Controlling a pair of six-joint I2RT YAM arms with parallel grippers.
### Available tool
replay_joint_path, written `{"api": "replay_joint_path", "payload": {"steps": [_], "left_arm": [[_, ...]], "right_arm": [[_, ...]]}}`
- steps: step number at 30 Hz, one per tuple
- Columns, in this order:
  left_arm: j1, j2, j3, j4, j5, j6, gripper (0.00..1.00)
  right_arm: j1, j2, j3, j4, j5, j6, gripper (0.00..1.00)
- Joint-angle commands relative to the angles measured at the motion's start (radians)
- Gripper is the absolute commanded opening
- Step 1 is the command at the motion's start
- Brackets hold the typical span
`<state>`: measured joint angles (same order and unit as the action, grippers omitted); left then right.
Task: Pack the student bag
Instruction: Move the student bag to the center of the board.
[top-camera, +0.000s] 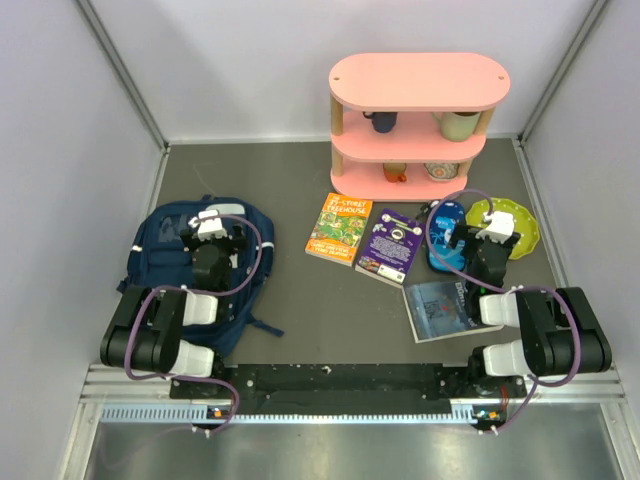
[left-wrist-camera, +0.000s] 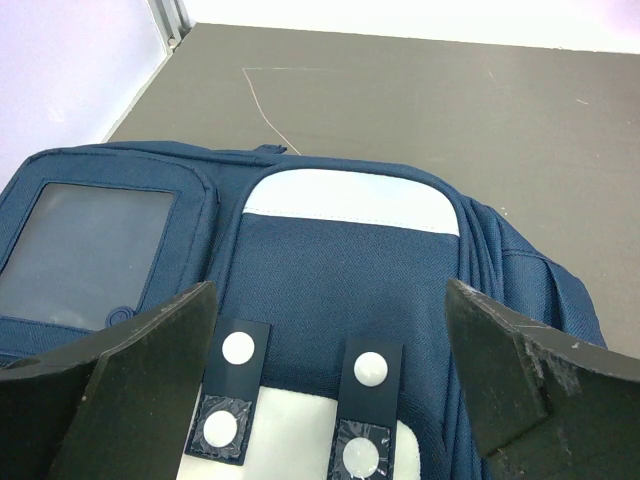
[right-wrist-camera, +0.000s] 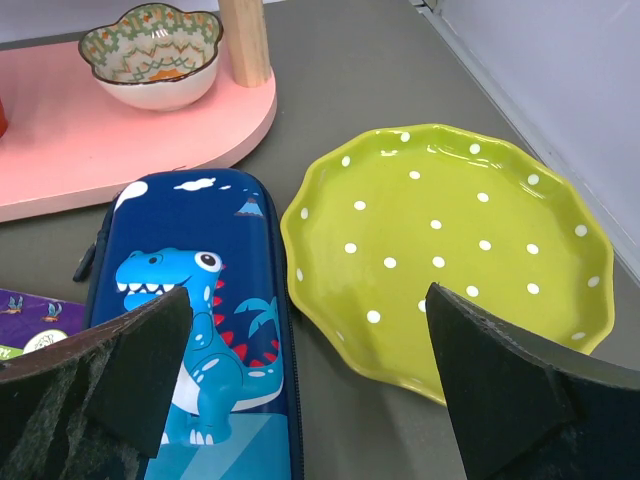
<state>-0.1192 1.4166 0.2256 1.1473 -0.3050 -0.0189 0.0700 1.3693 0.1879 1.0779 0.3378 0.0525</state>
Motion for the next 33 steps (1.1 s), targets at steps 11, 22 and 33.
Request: {"api": "replay_joint_path", "payload": {"steps": [11, 22, 33], "left_arm": [[-0.020, -0.120, -0.038, 0.046, -0.041, 0.055, 0.99], [-0.037, -0.582, 0.286, -1.148, -0.065, -0.508, 0.99], [-0.036, -0.746, 0.302, -1.568, 0.043, -0.776, 0.99]], "right_arm": [[0.073, -0.316, 0.119, -0.480, 0.052, 0.067, 0.99], [0.086, -0.759, 0.122, -0.909, -0.564, 0.677, 0.99], [0.545, -0.351, 0.482, -1.054, -0.445, 0.575, 0.97]]}}
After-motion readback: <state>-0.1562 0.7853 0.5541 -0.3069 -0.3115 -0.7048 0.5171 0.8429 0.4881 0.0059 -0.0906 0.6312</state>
